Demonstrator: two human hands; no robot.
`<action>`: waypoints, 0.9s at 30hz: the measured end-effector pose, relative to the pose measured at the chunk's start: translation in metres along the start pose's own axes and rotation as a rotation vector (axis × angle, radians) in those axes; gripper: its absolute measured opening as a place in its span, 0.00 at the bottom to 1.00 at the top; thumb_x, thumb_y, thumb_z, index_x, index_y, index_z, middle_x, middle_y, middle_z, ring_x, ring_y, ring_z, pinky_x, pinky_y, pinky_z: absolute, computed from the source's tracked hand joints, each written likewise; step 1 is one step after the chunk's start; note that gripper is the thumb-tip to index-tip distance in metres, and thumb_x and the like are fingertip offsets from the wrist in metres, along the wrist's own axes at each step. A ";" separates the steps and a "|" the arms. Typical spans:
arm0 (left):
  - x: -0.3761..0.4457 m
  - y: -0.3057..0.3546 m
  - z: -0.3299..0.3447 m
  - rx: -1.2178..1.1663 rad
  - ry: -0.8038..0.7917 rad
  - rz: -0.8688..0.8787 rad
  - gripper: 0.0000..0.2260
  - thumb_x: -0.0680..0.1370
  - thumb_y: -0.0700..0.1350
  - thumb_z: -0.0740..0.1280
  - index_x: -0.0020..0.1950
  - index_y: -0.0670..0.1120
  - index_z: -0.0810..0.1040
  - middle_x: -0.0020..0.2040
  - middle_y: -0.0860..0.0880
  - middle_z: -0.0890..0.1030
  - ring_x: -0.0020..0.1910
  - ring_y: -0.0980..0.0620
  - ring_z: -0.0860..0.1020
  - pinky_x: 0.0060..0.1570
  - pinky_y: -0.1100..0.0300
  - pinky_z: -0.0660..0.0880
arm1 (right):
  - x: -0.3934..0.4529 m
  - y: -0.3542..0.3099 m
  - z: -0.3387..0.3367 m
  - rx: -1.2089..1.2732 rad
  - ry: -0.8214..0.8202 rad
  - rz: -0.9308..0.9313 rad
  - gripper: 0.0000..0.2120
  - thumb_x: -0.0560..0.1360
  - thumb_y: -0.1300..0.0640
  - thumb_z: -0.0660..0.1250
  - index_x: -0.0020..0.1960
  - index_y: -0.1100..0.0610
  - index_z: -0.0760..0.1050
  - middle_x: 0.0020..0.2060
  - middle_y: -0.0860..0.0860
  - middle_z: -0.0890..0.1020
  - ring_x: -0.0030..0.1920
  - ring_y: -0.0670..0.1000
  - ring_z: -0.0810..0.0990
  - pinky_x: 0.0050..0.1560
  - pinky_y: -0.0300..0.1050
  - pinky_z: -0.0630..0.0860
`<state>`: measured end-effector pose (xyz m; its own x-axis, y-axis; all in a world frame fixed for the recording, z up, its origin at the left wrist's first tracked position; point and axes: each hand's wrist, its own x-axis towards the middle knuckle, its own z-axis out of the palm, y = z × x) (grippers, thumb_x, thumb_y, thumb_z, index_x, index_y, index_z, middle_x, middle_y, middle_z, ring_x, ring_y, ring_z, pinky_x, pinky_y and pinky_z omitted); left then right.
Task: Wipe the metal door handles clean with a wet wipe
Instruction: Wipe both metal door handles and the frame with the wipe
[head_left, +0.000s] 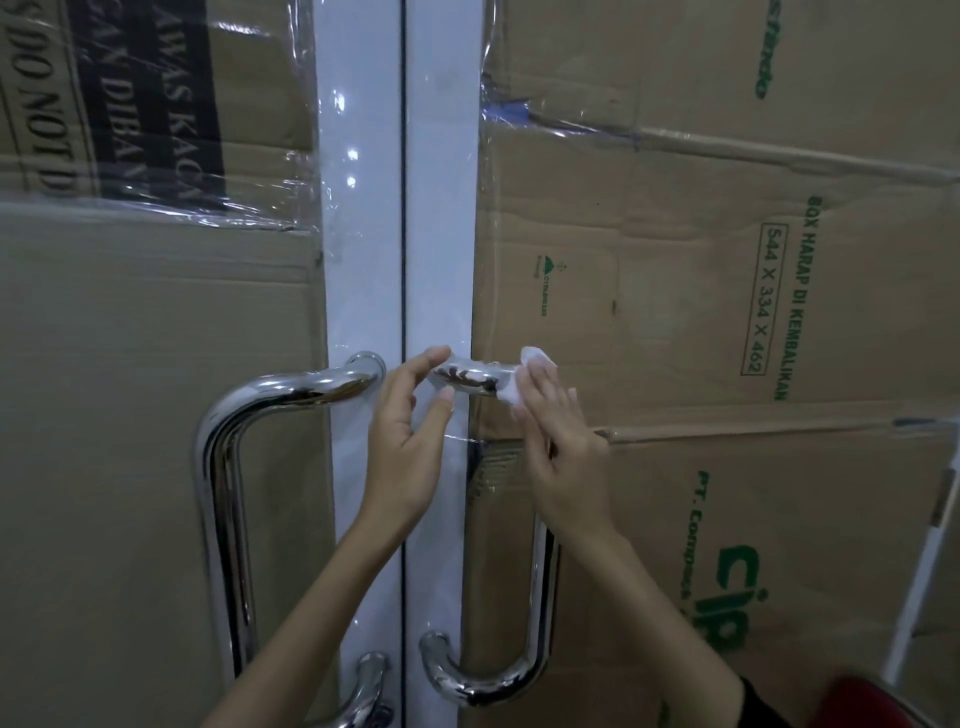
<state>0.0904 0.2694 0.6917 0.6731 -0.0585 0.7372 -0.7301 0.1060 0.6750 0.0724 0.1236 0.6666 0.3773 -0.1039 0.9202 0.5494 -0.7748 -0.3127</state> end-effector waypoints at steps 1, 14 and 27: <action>-0.002 -0.001 -0.001 0.004 0.001 0.002 0.15 0.80 0.39 0.61 0.64 0.51 0.73 0.63 0.57 0.75 0.65 0.66 0.69 0.66 0.68 0.64 | 0.001 0.006 -0.004 0.047 0.038 0.063 0.16 0.80 0.55 0.59 0.67 0.55 0.73 0.65 0.46 0.75 0.67 0.44 0.73 0.70 0.38 0.64; -0.010 0.022 -0.013 -0.112 0.035 -0.018 0.13 0.81 0.39 0.58 0.62 0.49 0.74 0.62 0.56 0.77 0.65 0.62 0.72 0.69 0.59 0.65 | 0.035 0.016 -0.036 0.384 -0.164 0.475 0.14 0.80 0.53 0.60 0.50 0.55 0.83 0.40 0.47 0.86 0.35 0.40 0.77 0.42 0.38 0.73; -0.022 0.021 0.012 -0.242 -0.048 -0.022 0.12 0.82 0.40 0.54 0.58 0.49 0.75 0.56 0.57 0.79 0.57 0.68 0.75 0.53 0.75 0.69 | 0.028 0.028 -0.013 -0.365 -0.009 -0.341 0.18 0.76 0.52 0.64 0.64 0.58 0.76 0.60 0.54 0.80 0.59 0.53 0.80 0.62 0.55 0.75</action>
<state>0.0589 0.2611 0.6899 0.6782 -0.1101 0.7266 -0.6618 0.3382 0.6690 0.0889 0.0905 0.6866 0.2285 0.1977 0.9533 0.3468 -0.9315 0.1101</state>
